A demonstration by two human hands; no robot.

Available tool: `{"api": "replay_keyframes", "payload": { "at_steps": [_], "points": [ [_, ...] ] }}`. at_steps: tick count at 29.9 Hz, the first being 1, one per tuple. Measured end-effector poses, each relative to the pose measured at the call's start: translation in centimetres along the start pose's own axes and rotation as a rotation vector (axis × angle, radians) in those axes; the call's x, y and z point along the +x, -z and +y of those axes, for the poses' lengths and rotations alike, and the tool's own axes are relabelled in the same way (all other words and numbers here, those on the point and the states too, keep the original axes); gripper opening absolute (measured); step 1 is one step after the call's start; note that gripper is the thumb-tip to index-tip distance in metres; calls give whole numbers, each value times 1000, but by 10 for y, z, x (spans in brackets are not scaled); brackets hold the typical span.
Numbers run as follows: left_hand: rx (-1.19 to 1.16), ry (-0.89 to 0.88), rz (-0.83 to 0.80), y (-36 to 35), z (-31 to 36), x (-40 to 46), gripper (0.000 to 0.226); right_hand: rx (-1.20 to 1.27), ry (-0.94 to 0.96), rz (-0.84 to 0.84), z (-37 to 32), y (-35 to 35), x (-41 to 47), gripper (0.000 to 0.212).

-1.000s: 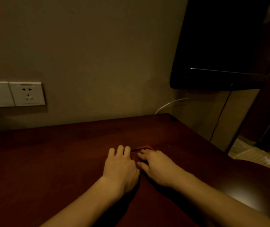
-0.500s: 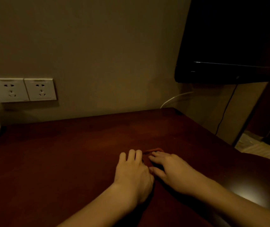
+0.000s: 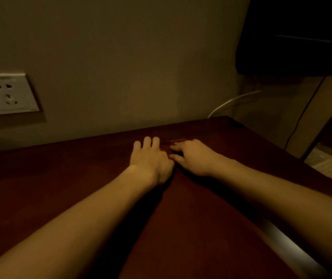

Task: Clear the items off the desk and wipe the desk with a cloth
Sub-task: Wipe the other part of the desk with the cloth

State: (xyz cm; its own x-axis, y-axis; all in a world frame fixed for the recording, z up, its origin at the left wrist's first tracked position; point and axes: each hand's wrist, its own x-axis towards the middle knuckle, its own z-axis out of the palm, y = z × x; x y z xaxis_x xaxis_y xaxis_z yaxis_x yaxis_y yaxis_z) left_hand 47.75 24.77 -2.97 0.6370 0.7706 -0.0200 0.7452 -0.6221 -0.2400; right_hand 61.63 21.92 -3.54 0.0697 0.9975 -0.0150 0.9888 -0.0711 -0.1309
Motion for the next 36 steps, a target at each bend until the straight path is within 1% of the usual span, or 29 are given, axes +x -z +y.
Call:
{"api": "replay_keyframes", "payload": {
  "at_steps": [5, 10, 13, 15, 19, 25, 29, 32, 36],
  "points": [
    [-26, 44, -30, -4, -22, 54, 52, 3, -1, 9, 11, 1, 59, 45],
    [-10, 79, -52, -6, -34, 96, 47, 2, 15, 14, 14, 5, 94, 35],
    [-34, 97, -80, -3, -36, 101, 48, 5, 27, 9, 15, 5, 97, 40],
    [-48, 98, -94, 0, -37, 93, 48, -3, 37, 18, 15, 4, 90, 41],
    [-41, 67, -67, 3, -26, 61, 51, 8, 51, 20, 12, 6, 59, 42],
    [-19, -29, -10, 11, 19, 1, 51, -33, 58, 20, 21, 5, -16, 40],
    [4, -83, 27, 15, 46, -28, 53, -57, 49, 15, 32, 5, -58, 47],
    [-23, -83, 39, 14, 51, -31, 55, -43, 58, 20, 37, 5, -66, 47],
    [-51, -66, -4, 16, 47, -6, 54, -63, 47, 39, 41, 7, -44, 41]
  ]
}}
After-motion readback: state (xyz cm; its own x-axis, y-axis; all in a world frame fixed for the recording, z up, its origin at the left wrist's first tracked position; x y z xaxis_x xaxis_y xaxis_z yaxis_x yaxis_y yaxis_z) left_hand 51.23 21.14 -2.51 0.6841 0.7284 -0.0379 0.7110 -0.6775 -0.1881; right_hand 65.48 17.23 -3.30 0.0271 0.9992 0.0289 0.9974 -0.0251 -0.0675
